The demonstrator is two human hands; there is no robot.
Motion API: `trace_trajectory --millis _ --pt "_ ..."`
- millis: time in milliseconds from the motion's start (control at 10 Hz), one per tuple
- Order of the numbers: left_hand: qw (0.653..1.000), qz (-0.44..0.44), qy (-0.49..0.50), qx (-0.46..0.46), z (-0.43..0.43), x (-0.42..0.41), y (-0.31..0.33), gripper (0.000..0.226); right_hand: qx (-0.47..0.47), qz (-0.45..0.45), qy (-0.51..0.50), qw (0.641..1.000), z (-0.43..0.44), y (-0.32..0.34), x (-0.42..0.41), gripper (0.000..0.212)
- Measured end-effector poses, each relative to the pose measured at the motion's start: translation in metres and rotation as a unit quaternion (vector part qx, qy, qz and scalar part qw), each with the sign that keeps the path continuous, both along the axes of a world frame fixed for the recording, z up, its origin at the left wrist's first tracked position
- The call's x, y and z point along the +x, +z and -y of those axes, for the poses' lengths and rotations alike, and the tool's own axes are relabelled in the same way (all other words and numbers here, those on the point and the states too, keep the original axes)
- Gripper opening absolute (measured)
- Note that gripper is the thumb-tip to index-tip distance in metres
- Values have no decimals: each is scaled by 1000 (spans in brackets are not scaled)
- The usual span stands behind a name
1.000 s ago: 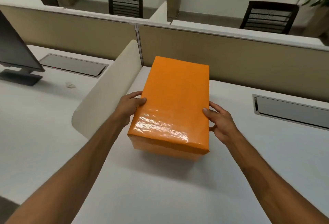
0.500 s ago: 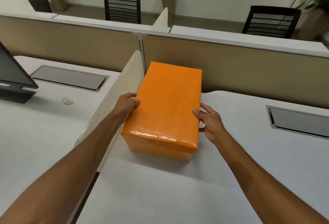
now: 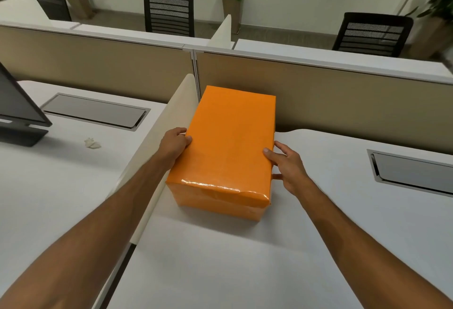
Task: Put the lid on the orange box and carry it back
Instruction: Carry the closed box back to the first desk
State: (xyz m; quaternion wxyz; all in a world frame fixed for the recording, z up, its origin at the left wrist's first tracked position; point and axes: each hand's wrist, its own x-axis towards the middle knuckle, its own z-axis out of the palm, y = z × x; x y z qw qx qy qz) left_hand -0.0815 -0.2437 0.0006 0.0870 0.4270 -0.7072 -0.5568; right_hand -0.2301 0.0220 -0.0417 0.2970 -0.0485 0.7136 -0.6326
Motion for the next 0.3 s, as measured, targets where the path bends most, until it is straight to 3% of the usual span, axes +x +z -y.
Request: trace_trajectory --millis 300 --pt "965 3 -96 -244 -50 11 16 59 75 -101 5 992 -28 17 14 71"
